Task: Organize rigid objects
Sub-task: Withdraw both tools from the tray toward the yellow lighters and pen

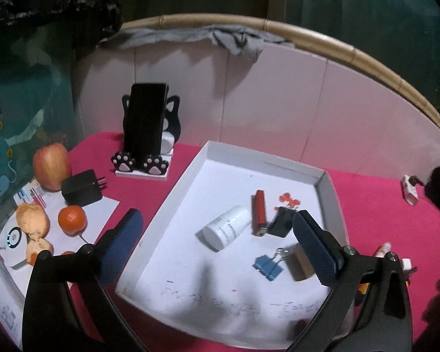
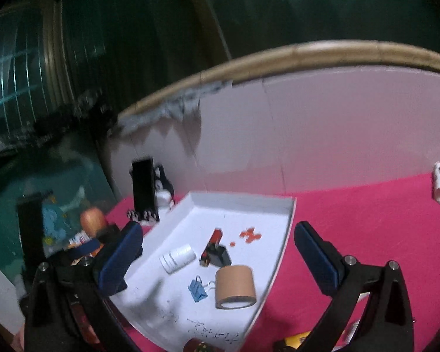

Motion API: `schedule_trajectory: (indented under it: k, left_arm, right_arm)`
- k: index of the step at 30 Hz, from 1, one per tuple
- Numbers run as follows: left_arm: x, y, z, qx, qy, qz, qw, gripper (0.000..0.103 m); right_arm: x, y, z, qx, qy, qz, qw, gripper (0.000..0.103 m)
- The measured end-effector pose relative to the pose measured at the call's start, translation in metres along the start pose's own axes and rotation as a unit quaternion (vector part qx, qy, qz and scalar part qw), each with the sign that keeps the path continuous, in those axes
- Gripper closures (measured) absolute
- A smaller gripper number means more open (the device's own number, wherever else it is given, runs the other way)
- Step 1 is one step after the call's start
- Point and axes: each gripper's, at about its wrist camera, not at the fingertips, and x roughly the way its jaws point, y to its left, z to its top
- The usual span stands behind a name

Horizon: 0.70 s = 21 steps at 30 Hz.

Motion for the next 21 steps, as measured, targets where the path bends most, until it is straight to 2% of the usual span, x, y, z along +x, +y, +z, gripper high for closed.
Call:
schedule_trajectory:
  k: [6, 8, 9, 11, 14, 16, 19, 21]
  left_arm:
    - [-0.036, -0.013, 0.004, -0.007, -0.052, -0.033, 0.9981, 0.0]
    - [-0.049, -0.019, 0.007, -0.011, -0.072, -0.058, 0.9956, 0.0]
    - [-0.054, -0.024, 0.009, -0.008, -0.078, -0.071, 0.9944, 0.0]
    - [-0.061, -0.037, 0.01, 0.004, -0.079, -0.097, 0.9921, 0.0]
    - [-0.065, -0.057, 0.007, 0.027, -0.07, -0.127, 0.989, 0.0]
    - [-0.063, -0.071, 0.003, 0.048, -0.064, -0.133, 0.9879, 0.0]
    - [-0.052, -0.097, -0.008, 0.092, -0.03, -0.152, 0.9837, 0.0]
    - [-0.041, -0.115, -0.018, 0.116, 0.004, -0.185, 0.9758, 0.0]
  right_arm:
    - [-0.065, -0.016, 0.018, 0.015, -0.093, 0.008, 0.996, 0.0]
    - [-0.076, -0.026, 0.021, 0.018, -0.094, 0.038, 0.995, 0.0]
    - [-0.078, -0.031, 0.023, 0.021, -0.074, 0.051, 0.996, 0.0]
    - [-0.083, -0.038, 0.022, 0.017, -0.055, 0.044, 0.997, 0.0]
    - [-0.105, -0.046, 0.016, -0.002, -0.088, -0.007, 0.996, 0.0]
    - [-0.119, -0.057, 0.013, 0.005, -0.102, -0.02, 0.995, 0.0]
    - [-0.131, -0.081, 0.009, 0.04, -0.101, -0.019, 0.994, 0.0]
    - [-0.132, -0.096, 0.004, 0.057, -0.09, -0.031, 0.994, 0.0]
